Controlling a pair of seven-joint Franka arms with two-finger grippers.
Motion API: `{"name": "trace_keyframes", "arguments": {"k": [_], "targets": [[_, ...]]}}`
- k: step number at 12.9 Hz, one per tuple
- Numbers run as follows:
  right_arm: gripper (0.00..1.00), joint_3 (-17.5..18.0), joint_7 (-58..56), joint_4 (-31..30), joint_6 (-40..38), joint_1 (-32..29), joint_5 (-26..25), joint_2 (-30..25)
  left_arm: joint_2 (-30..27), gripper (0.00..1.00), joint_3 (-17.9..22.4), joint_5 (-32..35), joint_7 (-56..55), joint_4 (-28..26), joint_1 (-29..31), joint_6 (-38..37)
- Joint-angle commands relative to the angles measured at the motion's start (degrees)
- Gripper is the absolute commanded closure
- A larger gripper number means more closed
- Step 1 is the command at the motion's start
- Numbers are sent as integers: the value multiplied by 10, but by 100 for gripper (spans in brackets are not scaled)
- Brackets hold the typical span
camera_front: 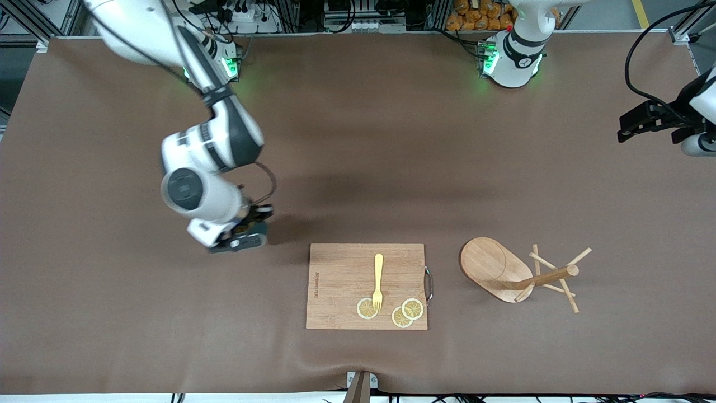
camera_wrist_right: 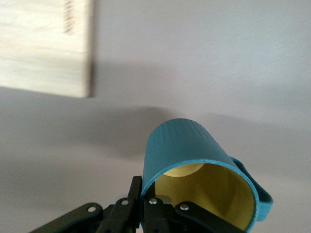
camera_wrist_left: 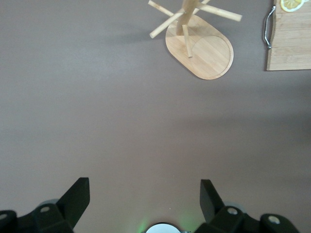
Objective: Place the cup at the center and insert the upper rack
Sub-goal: 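Lift the mug with the right gripper and carry it toward table center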
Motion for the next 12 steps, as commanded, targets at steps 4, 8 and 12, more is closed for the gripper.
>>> {"name": "trace_keyframes", "arguments": {"k": [4,8,12], "targets": [[100,-8,168,13,-1,130,5,5,2,0,-4,0,7,2,6,-4],[100,-8,290,36,0,193,26,30,5,0,-1,5,7,5,10,-3],[100,-9,297,41,36,245,53,49,7,0,0,3,8,5,10,7]]}}
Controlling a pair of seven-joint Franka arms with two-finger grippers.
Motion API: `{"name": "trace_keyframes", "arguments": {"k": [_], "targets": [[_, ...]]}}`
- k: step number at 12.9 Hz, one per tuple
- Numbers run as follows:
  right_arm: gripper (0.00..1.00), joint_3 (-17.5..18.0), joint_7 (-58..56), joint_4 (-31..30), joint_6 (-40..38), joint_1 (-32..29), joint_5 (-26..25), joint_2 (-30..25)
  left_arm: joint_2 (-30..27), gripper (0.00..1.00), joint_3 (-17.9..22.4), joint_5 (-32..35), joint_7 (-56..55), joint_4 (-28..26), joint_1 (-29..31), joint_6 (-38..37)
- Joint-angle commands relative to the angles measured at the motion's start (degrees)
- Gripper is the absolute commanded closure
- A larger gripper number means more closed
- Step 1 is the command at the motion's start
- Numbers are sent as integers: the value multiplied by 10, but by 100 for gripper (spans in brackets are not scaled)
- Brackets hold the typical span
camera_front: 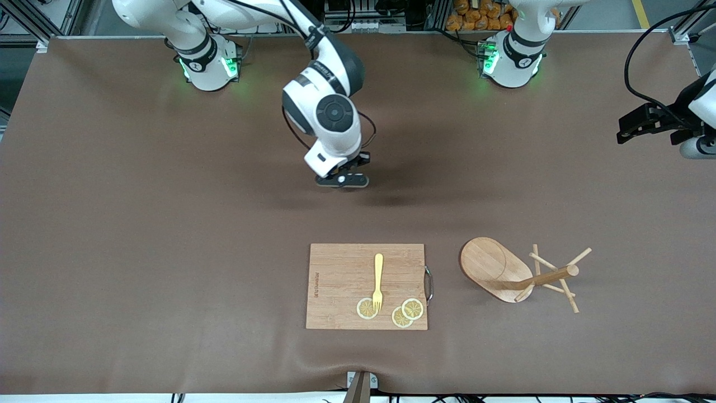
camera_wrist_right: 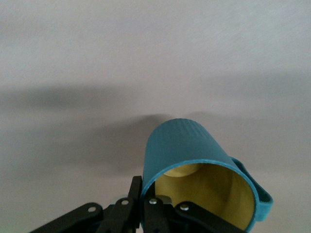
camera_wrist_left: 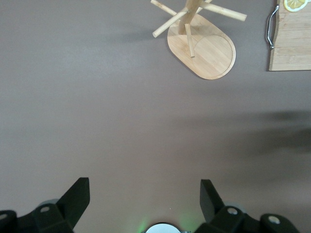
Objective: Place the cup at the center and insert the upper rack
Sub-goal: 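Lift the mug with the right gripper and carry it toward table center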
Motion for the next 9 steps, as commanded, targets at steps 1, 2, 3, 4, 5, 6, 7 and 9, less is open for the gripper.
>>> {"name": "trace_keyframes", "arguments": {"k": [1,2,3,4,5,6,7,9], "targets": [[100,-9,12,20,15,33,21,19,3,0,-1,2,9,7,4,5],[100,-9,38,24,15,39,21,24,4,0,0,1,10,7,5,5],[100,-9,70,27,15,46,21,32,4,0,0,2,10,7,5,8],[100,-9,86,32,15,51,20,40,4,0,0,2,10,7,5,8],[100,-9,88,33,15,55,20,44,5,0,0,2,11,6,5,9],[100,-9,90,33,15,57,21,46,9,0,1,2,11,4,6,9],[100,-9,92,34,15,62,21,50,9,0,1,2,10,3,6,9],[100,-9,111,39,16,64,22,56,10,0,1,3,10,3,14,9]]}}
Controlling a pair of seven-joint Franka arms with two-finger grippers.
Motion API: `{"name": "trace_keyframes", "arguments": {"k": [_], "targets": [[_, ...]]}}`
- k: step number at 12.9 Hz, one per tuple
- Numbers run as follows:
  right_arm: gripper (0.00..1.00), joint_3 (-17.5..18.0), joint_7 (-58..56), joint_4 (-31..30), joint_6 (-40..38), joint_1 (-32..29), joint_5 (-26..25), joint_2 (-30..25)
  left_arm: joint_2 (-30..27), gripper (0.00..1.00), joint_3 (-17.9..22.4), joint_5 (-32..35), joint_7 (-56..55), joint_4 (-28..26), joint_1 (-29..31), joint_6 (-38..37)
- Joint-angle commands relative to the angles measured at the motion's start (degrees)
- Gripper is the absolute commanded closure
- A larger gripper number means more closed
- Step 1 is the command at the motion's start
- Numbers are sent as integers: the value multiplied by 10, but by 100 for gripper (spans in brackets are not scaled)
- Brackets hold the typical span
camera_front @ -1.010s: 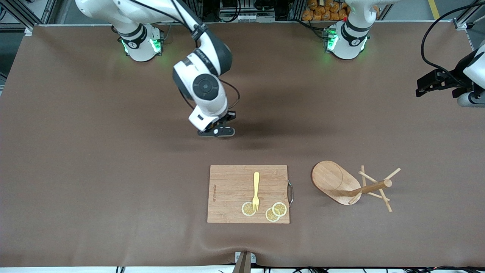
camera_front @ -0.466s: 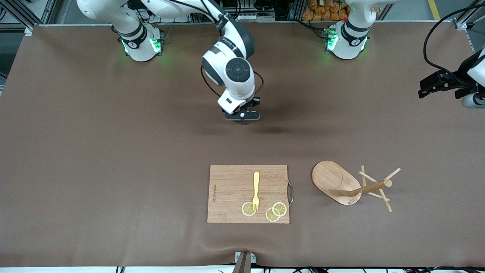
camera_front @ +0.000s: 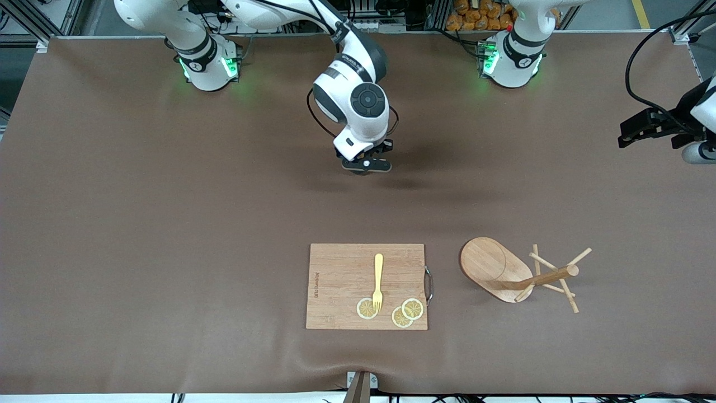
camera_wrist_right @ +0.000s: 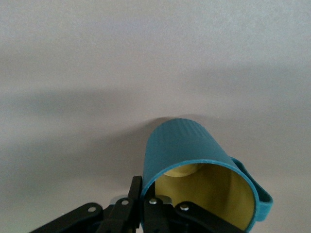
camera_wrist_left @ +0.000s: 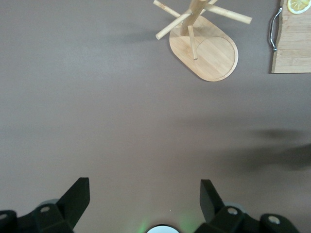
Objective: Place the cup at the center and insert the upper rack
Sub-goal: 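Lift the mug with the right gripper and carry it toward table center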
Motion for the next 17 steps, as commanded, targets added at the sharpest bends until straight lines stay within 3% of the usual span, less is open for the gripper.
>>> {"name": "trace_keyframes", "arguments": {"k": [1,9,11,15,16,17], "targets": [[100,-8,25,21,-4,11,11,15,1,0,-2,2,11,3,13,4],[100,-9,19,21,2,14,4,26,-1,0,-2,-1,11,6,14,7],[77,-10,23,21,3,14,3,26,0,0,-2,-1,11,6,14,8],[67,-10,23,20,28,15,-13,26,-1,0,-3,-2,0,5,11,14],[62,-10,23,21,28,15,-12,25,-1,0,-4,-3,0,7,12,15],[48,-10,24,21,28,15,-12,23,-2,0,-4,-3,0,8,11,15]]}}
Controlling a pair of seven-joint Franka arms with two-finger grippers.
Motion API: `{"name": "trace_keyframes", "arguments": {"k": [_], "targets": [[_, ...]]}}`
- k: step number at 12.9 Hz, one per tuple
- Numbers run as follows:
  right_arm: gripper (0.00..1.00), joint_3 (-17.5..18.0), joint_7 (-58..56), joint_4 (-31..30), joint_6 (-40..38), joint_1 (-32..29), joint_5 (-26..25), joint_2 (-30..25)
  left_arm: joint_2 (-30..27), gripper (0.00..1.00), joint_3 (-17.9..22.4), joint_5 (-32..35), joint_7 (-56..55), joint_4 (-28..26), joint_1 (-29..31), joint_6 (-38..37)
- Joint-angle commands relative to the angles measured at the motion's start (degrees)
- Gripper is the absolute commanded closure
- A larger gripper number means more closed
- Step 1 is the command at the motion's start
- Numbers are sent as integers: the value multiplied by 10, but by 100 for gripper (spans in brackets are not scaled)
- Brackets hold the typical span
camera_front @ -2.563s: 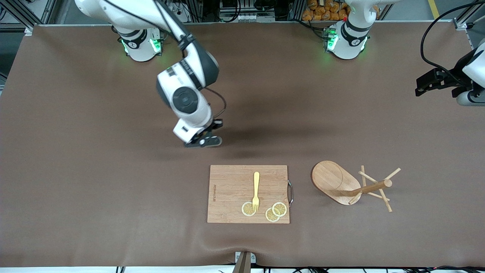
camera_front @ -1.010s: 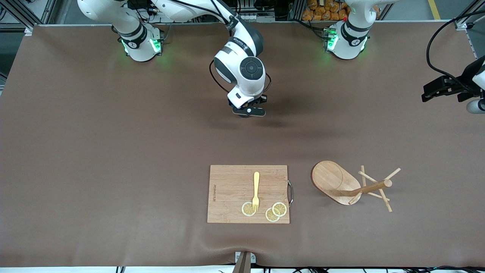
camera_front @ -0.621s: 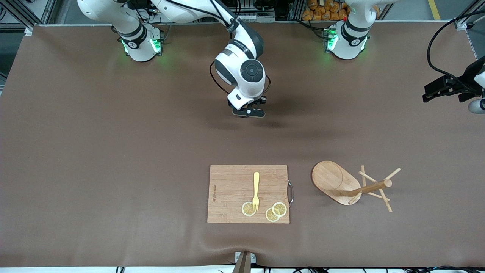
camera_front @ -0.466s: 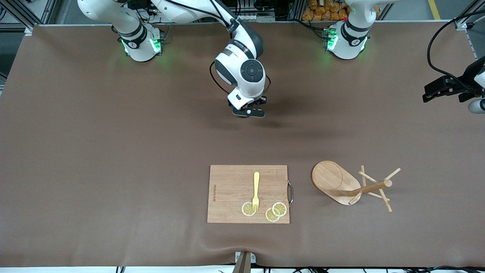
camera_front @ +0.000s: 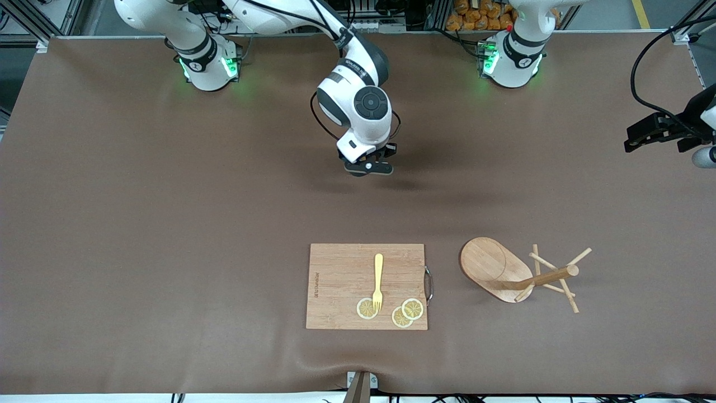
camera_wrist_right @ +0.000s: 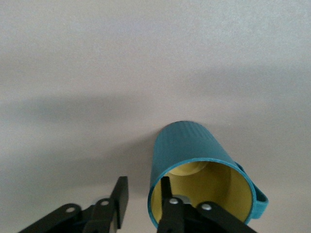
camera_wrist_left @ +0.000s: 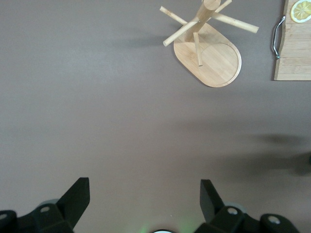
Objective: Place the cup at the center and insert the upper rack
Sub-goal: 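Lift the mug with the right gripper and carry it toward table center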
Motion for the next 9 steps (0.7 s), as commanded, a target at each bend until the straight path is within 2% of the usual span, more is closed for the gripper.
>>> {"name": "trace_keyframes", "arguments": {"k": [1,3,5,7,9], "targets": [[34,-9,8,18,-1,9,-8,6,-6,0,-6,-2,0,5,2,2],[14,-9,2,26,-7,8,-9,1,-7,0,-9,4,0,2,1,-1],[0,-10,-11,32,-8,6,-18,-4,-5,0,-9,2,0,5,-4,0],[0,-10,-50,33,-21,0,-48,-15,-6,0,-9,0,0,5,-4,0],[0,-10,-97,45,-68,-24,-50,-40,-6,0,-9,1,0,5,-5,0]]}}
